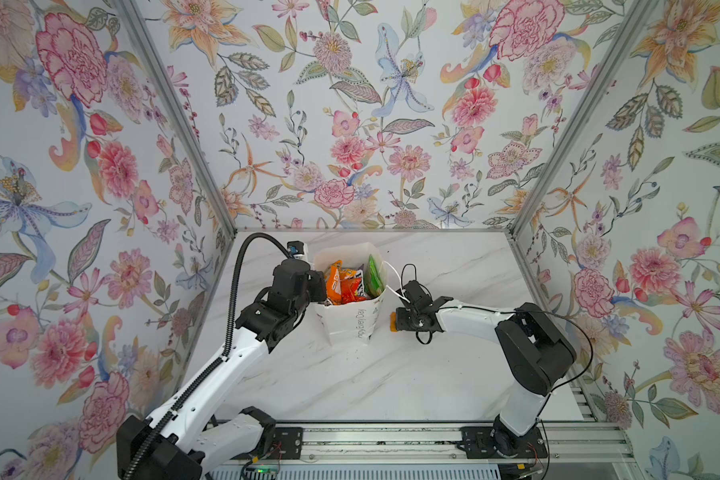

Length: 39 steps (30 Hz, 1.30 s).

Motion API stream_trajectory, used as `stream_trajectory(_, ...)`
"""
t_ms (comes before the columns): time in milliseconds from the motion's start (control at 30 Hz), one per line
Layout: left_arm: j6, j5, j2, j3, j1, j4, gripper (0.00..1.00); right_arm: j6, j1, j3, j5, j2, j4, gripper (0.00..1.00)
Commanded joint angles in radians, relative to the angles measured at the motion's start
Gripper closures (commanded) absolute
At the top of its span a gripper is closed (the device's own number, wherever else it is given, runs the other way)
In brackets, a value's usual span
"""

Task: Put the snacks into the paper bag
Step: 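Close the right gripper on the orange candy and lift it, then carry the orange candy with the right gripper over the bag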

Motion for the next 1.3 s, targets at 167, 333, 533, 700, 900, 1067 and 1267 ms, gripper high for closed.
stream_trajectory(167, 0.002, -0.034, -0.04, -0.002, 0.019, 0.077, 1.0, 0.008, 0.006, -0.057, -0.005, 0.058, -0.156, 0.56)
stream_trajectory(333, 0.0, -0.03, -0.041, -0.006, 0.018, 0.079, 1.0, 0.012, -0.004, -0.079, -0.001, -0.029, -0.14, 0.71)
stream_trajectory(533, -0.002, -0.029, -0.048, -0.009, 0.021, 0.077, 1.0, 0.024, -0.046, -0.143, -0.057, -0.146, -0.069, 0.86)
stream_trajectory(700, -0.002, -0.022, -0.046, -0.01, 0.021, 0.078, 1.0, 0.033, -0.078, -0.192, -0.063, -0.279, -0.052, 0.94)
stream_trajectory(900, -0.004, -0.003, -0.031, -0.004, 0.022, 0.08, 1.0, 0.024, -0.12, -0.221, -0.066, -0.47, -0.073, 0.96)
stream_trajectory(1067, -0.006, 0.003, -0.028, 0.006, 0.022, 0.083, 1.0, 0.0, -0.146, -0.175, -0.046, -0.604, -0.143, 0.97)
stream_trajectory(1267, 0.012, 0.011, -0.011, 0.051, 0.021, 0.068, 1.0, -0.078, -0.143, 0.058, 0.004, -0.688, -0.269, 0.97)
